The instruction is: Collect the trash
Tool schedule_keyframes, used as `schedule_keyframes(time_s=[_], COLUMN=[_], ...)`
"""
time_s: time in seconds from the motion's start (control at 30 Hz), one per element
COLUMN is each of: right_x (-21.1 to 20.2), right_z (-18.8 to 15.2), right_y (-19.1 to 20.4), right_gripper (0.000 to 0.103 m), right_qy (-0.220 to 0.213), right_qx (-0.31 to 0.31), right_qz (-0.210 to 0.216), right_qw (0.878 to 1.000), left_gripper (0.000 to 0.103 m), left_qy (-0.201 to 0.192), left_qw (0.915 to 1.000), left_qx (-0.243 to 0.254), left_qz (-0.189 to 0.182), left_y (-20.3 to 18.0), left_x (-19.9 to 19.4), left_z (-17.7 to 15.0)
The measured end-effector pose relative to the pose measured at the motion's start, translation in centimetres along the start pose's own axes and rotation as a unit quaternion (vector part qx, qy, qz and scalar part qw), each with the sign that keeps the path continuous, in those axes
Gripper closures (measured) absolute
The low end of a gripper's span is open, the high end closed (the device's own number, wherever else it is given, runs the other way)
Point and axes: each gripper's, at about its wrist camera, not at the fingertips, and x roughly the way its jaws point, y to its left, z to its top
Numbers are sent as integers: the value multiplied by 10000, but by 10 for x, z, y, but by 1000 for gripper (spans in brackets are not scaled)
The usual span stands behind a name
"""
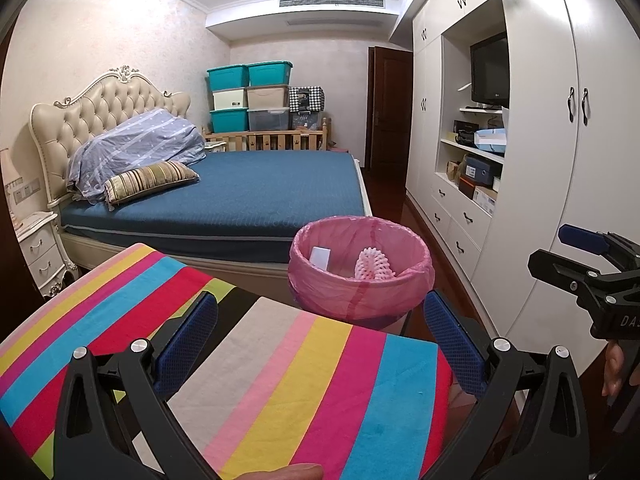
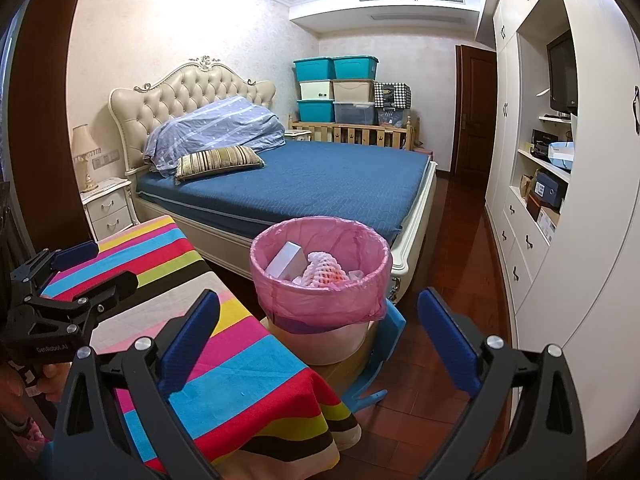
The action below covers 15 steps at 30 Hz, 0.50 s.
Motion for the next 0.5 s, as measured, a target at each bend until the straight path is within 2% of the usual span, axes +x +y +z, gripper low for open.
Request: schedule_keyframes(time_s=[0.5], right_x=[-1], right_z=[0], right_y=[0], right_gripper=[6], right_qy=[0], right_qx=[13], right_qz=[1], right_qw=[10000], left_gripper=[6], left_qy=[5], left_qw=[10000], left_qx=[40], left_qz=[32], left_y=[2], left_x=[-1], left_z=[-1])
